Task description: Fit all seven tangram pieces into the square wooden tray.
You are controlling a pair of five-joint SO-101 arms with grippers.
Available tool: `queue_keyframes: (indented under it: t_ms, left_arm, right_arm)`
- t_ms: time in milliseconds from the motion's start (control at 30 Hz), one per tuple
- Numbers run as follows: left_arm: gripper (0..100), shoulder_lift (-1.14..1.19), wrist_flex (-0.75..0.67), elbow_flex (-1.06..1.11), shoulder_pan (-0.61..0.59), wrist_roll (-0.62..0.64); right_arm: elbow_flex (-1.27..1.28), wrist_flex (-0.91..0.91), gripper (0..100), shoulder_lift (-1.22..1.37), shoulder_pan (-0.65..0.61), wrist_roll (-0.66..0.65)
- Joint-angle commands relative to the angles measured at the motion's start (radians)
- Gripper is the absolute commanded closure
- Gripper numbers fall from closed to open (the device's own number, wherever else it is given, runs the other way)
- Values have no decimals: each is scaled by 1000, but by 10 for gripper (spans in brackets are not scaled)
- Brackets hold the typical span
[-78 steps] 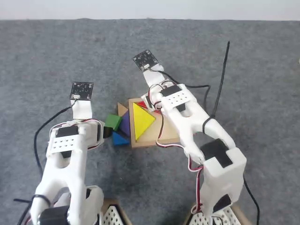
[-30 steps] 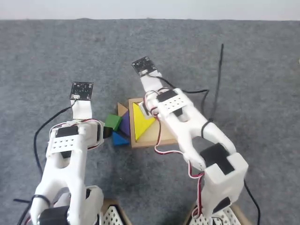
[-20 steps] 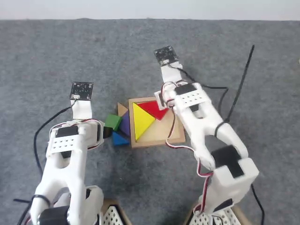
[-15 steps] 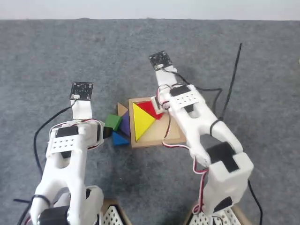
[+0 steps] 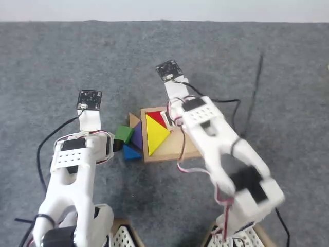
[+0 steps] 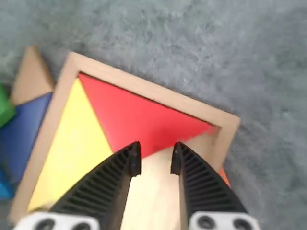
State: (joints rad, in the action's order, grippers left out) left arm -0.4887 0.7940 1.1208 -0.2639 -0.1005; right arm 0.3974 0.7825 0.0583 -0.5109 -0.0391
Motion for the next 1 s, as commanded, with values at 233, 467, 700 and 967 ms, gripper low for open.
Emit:
queue_keyframes:
  t_ms: [233,467,700,967]
  left_arm:
    - [706,-34,-20,-13,2,5]
    - [706,-34,-20,-12,0,5]
    - [706,-32,-20,-12,-2,5]
    - [706,-32,-20,-12,-2,5]
  right_arm:
    - [359,-1,876,-430,173,-75]
    - [331,-68,876,-199,182,-77]
    - [175,-25,878,13,298,-77]
    - [121,-8,879,47,444,-75]
